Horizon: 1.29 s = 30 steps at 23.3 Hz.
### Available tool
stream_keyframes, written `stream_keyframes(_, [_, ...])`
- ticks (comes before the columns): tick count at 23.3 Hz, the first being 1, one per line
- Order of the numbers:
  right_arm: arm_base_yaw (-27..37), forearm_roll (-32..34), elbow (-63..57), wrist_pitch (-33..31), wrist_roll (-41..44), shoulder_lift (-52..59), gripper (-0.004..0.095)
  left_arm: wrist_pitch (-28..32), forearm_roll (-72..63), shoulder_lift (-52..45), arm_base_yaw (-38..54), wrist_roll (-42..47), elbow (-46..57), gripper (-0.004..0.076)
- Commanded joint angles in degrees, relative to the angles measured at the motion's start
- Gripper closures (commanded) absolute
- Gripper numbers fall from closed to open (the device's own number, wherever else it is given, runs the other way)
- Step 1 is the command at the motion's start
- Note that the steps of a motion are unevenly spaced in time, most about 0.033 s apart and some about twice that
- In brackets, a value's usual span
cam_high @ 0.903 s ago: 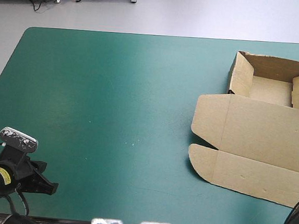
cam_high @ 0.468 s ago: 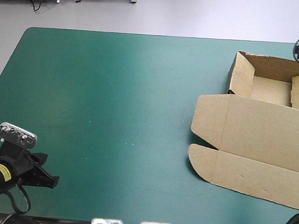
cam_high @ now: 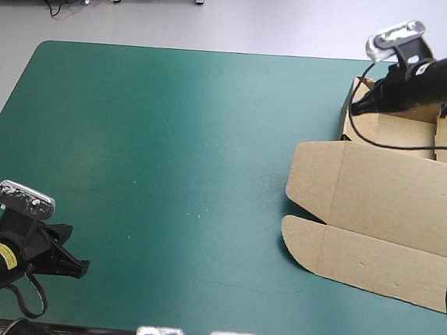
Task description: Fold the box
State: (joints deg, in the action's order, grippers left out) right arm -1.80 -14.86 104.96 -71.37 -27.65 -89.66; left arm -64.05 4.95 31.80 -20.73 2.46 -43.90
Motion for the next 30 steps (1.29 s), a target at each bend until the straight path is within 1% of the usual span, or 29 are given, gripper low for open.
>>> stream_keyframes(1, [-0.65, -0.1, -9.16, -0.63, -0.48, 7.82, 0.0932, 2.54, 0.42, 0.36, -0.31, -0.29, -1.42, 0.0734])
stream_keyframes(4, [-0.65, 0.16, -18.3, -0.63, -0.9, 13.24, 0.0932, 2.4, 0.42, 0.36, -0.31, -0.57, -1.29, 0.0734])
stream_keyframes(5, [-0.65, 0.16, -24.09, -0.63, -0.9, 17.36, 0.0932, 2.4, 0.01, 0.36, -0.31, -1.32, -0.4, 0.0734])
stream_keyframes(8, [-0.65, 0.16, -34.84, 1.04, -1.06, 27.42, 0.0932, 2.26, -2.44, 0.36, -0.31, -2.46, 2.4, 0.0734])
stream_keyframes(9, [-0.65, 0.16, -39.21, 0.62, -0.65, 33.14, 0.0932, 2.26, -4.95, 0.36, -0.31, -4.2, 3.79, 0.0734])
stream_keyframes(11, [-0.65, 0.16, -44.14, -0.56, -0.22, 40.55, 0.0932, 2.49, -5.83, 0.36, -0.31, -4.41, 4.89, 0.0734])
stream_keyframes(14, [-0.65, 1.7, -50.35, -0.56, 2.05, 52.41, 0.0932, 3.57, -5.83, 0.36, -0.31, -4.41, 4.89, 0.0734])
stream_keyframes(15, [-0.65, 1.84, -51.6, -0.56, 3.03, 54.51, 0.0932, 3.34, -5.83, 0.36, -0.31, -4.41, 4.89, 0.0734])
stream_keyframes(20, [-0.65, 2.37, -58.45, -0.56, 6.14, 63.18, 0.0932, -0.54, -5.98, 0.36, -0.31, -4.5, 4.89, 0.0734])
stream_keyframes(22, [-0.65, 2.37, -61.32, -0.56, 6.14, 64.7, 0.0932, -0.45, -7.53, 0.36, -0.31, -4.63, 4.89, 0.0734])
stream_keyframes(26, [-0.65, 2.27, -64.07, 0.31, 7.27, 64.69, 0.0932, 3.62, -8.73, 0.36, -0.31, -7.73, 4.89, 0.0734])
stream_keyframes(28, [-0.65, 2.17, -64.58, 2.19, 7.67, 64.72, 0.0932, 5.8, -9.18, 0.36, -0.31, -8.49, 4.89, 0.0734])
stream_keyframes(30, [-0.65, 2.17, -64.58, 4.29, 7.67, 64.72, 0.0932, 6.76, -9.86, 0.36, -0.31, -9.09, 4.89, 0.0734])
